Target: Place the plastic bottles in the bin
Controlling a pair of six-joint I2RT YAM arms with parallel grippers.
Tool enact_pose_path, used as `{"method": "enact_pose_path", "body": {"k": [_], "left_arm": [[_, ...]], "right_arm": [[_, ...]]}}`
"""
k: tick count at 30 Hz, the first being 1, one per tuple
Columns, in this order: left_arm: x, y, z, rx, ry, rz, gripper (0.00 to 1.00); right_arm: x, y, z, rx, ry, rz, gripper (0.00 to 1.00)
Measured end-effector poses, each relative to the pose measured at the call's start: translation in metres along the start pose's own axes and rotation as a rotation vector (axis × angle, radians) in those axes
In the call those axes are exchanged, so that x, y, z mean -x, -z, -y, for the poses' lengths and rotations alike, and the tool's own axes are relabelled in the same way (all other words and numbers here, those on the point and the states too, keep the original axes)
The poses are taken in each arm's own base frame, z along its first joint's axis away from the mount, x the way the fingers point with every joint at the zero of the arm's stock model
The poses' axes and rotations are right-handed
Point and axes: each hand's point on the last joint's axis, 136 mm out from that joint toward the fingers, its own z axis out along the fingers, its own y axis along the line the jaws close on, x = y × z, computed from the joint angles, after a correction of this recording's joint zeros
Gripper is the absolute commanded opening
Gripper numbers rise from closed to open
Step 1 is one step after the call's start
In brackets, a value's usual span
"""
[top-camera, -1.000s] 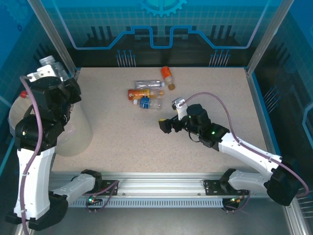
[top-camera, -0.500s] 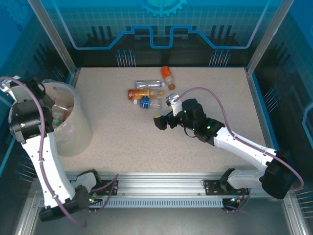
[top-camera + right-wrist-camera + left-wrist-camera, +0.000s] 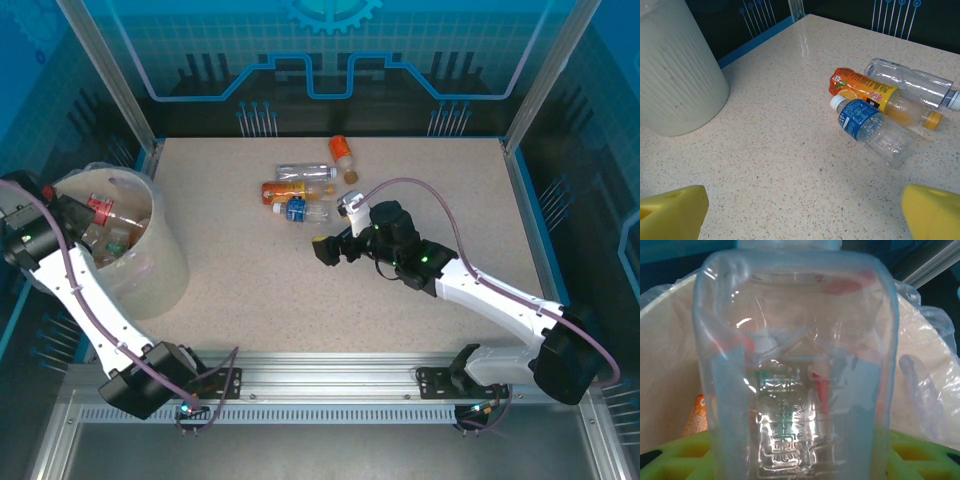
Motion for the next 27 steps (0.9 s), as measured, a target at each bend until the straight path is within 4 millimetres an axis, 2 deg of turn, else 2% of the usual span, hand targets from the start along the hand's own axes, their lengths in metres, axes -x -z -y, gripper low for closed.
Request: {"method": "enact_pose_path", "body": {"k": [4, 9, 13, 17, 19, 21, 23, 27], "left_arm": [[-0.002, -0.016, -0.012, -0.030, 0.120, -0.044, 0.56], [-0.016, -0.031, 0.005, -0.160, 0.185, -0.131, 0.58], [-0.028, -0.036, 0.020, -0.264, 0.229, -0.196, 0.68], [-0.030, -0.034, 0.032, -0.335, 0.244, -0.226, 0.90], [-0.026, -0.029, 0.034, -0.335, 0.244, -0.213, 0.96], [-0.020, -0.021, 0.034, -0.324, 0.235, -0.183, 0.98], [-0.011, -0.006, 0.036, -0.327, 0.222, -0.136, 0.99], [0.004, 0.038, 0.047, -0.374, 0.182, -0.018, 0.99]], "right_arm": [[0.000, 0.000, 0.000, -0.003, 0.006, 0.000, 1.00], [0.000, 0.000, 0.001, -0.003, 0.006, 0.000, 1.00], [-0.001, 0.000, 0.000, -0.002, 0.007, -0.001, 1.00], [-0.002, -0.001, -0.002, 0.001, 0.008, -0.005, 1.00], [-0.002, -0.001, -0.001, 0.001, 0.008, -0.008, 1.00], [-0.002, -0.001, -0.001, 0.001, 0.008, -0.008, 1.00], [-0.003, -0.001, -0.001, 0.000, 0.008, -0.009, 1.00], [-0.003, -0.001, -0.001, 0.000, 0.008, -0.010, 1.00]]}}
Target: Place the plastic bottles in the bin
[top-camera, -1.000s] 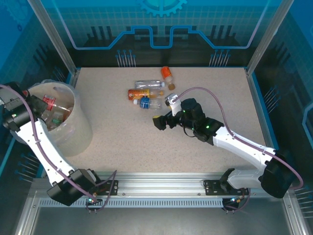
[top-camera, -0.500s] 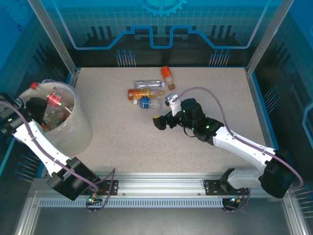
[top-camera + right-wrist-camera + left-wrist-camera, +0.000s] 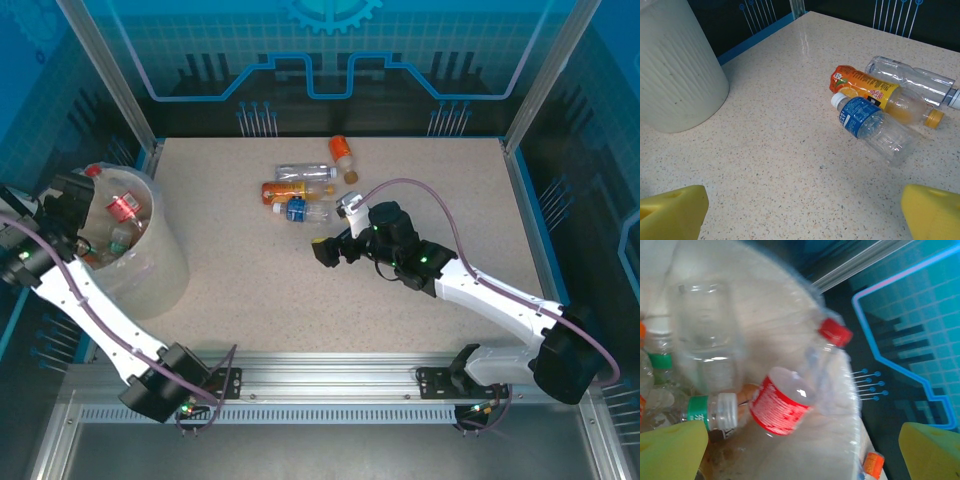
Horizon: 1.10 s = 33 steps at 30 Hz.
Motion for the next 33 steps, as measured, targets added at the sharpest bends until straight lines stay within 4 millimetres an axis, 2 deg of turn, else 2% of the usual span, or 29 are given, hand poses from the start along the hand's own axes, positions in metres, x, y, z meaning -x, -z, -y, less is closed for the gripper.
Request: {"method": "enact_pose_path", "body": {"k": [2, 5, 9, 12, 16, 21, 25, 28, 33], "left_arm": [[0.000, 0.015, 0.012, -0.033, -0.020, 0.031, 0.99], [-0.005, 0.025, 0.022, -0.078, -0.030, 0.026, 0.99], [-0.015, 0.021, 0.027, -0.118, -0.003, -0.028, 0.99], [-0.032, 0.017, 0.038, -0.166, -0.009, -0.095, 0.99], [-0.064, 0.022, 0.074, -0.294, -0.090, -0.179, 0.99], [-0.112, 0.041, 0.120, -0.477, -0.200, -0.288, 0.99], [-0.146, 0.047, 0.144, -0.562, -0.270, -0.365, 0.99], [-0.175, 0.042, 0.157, -0.596, -0.319, -0.428, 0.99], [-0.226, 0.015, 0.164, -0.577, -0.371, -0.525, 0.99]], "right_arm": [[0.000, 0.000, 0.000, 0.000, 0.000, 0.000, 1.00], [0.000, 0.000, 0.000, -0.001, 0.000, 0.000, 1.00], [0.000, 0.000, 0.002, -0.009, -0.001, 0.001, 1.00], [0.001, 0.000, 0.006, -0.037, -0.017, 0.005, 1.00], [0.000, 0.000, 0.019, -0.090, -0.093, 0.011, 1.00], [-0.012, 0.001, 0.050, -0.168, -0.206, 0.005, 1.00], [-0.020, -0.001, 0.069, -0.211, -0.206, -0.019, 1.00], [-0.030, -0.009, 0.078, -0.221, -0.141, -0.074, 1.00], [-0.039, -0.034, 0.084, -0.173, 0.044, -0.200, 0.99]]}}
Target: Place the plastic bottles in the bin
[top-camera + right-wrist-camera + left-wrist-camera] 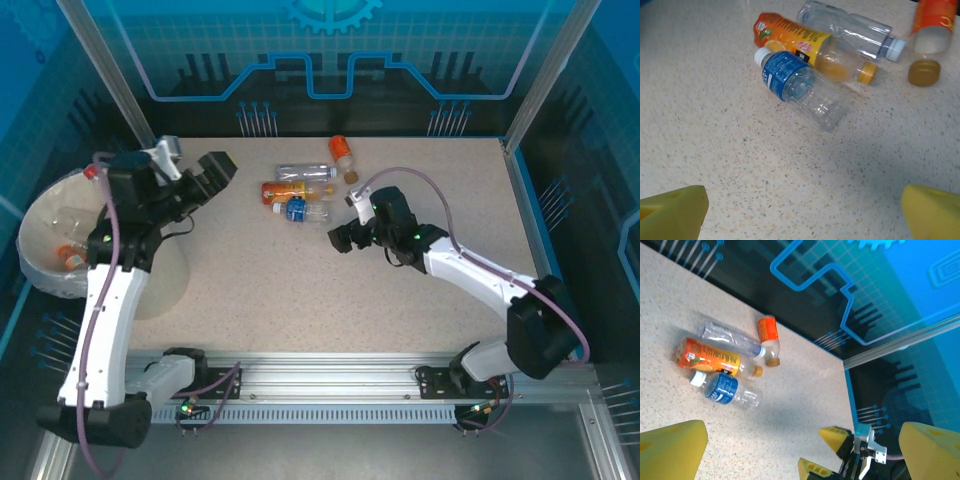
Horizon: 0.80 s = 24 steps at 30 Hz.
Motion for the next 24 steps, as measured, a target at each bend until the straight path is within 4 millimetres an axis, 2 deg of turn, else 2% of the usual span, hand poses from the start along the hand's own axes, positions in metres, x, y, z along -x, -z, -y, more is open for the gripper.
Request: {"method": "enact_pose_path", "body": {"k": [4, 7, 10, 13, 15, 18, 20, 24], "left_arm": [[-0.024, -0.040, -0.002, 0.026, 0.005, -0.065, 0.99], [-0.044, -0.070, -0.013, 0.101, 0.027, -0.106, 0.99], [-0.060, -0.103, -0.038, 0.210, 0.084, -0.136, 0.99], [-0.075, -0.135, -0.075, 0.344, 0.158, -0.158, 0.99], [-0.085, -0.154, -0.101, 0.434, 0.206, -0.174, 0.99], [-0.096, -0.174, -0.124, 0.519, 0.262, -0.191, 0.99], [-0.103, -0.186, -0.130, 0.546, 0.292, -0.202, 0.99], [-0.120, -0.210, -0.131, 0.569, 0.334, -0.228, 0.99]], "right_arm": [[0.002, -0.025, 0.001, 0.030, 0.140, -0.071, 0.99], [0.000, -0.039, 0.004, 0.055, 0.190, -0.106, 0.98], [-0.002, -0.047, 0.009, 0.057, 0.200, -0.120, 0.99], [-0.001, -0.047, 0.010, 0.055, 0.195, -0.116, 0.99], [0.002, -0.045, 0.010, 0.052, 0.183, -0.104, 0.99], [0.004, -0.034, 0.009, 0.045, 0.160, -0.077, 1.00], [0.003, -0.021, 0.009, 0.037, 0.142, -0.058, 1.00], [0.007, 0.007, 0.008, 0.022, 0.102, 0.001, 1.00]]}}
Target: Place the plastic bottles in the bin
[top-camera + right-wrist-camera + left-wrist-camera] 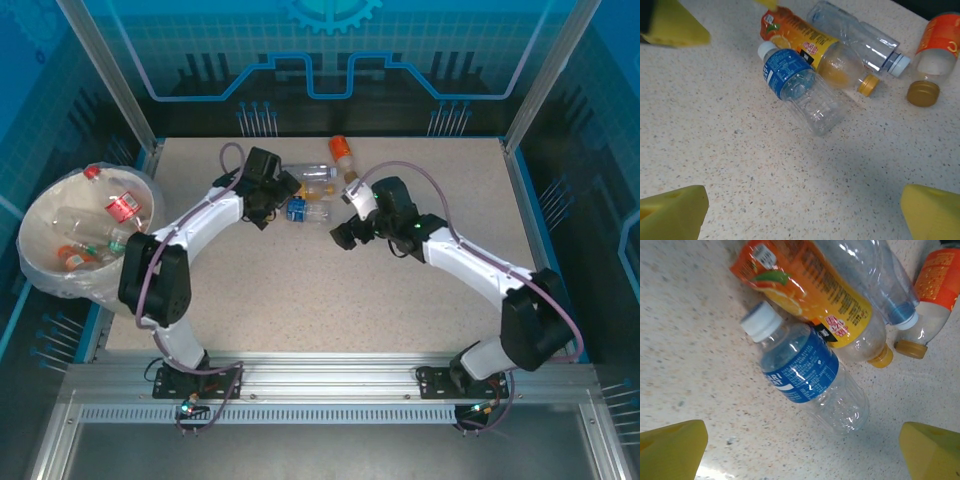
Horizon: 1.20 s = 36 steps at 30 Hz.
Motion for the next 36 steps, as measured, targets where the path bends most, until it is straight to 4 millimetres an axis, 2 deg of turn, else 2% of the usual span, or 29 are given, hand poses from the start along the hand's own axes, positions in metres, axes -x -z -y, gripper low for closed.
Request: {"method": "enact_pose_path", "body": {"k": [6, 13, 18, 23, 27, 32, 36], "left_arm": [[-0.018, -0.028, 0.001, 0.042, 0.062, -0.033, 0.97], [-0.022, -0.063, -0.002, 0.075, 0.104, -0.047, 0.93], [-0.027, -0.088, -0.005, 0.093, 0.107, -0.055, 0.87], [-0.032, -0.090, -0.007, 0.106, 0.093, -0.052, 0.80], [-0.033, -0.093, -0.019, 0.136, 0.065, -0.042, 0.74], [-0.037, -0.096, -0.032, 0.167, 0.010, -0.051, 0.73], [-0.038, -0.097, -0.036, 0.167, -0.038, -0.056, 0.64]], "right_arm": [[-0.002, 0.031, -0.002, -0.021, -0.055, 0.055, 1.00], [-0.006, 0.051, -0.001, -0.044, -0.090, 0.087, 1.00], [-0.013, 0.063, -0.001, -0.056, -0.102, 0.102, 1.00], [-0.021, 0.066, 0.000, -0.069, -0.113, 0.087, 1.00], [-0.021, 0.066, 0.000, -0.071, -0.120, 0.087, 1.00], [-0.021, 0.066, 0.000, -0.070, -0.124, 0.087, 1.00], [-0.021, 0.066, 0.000, -0.070, -0.124, 0.087, 1.00]]}}
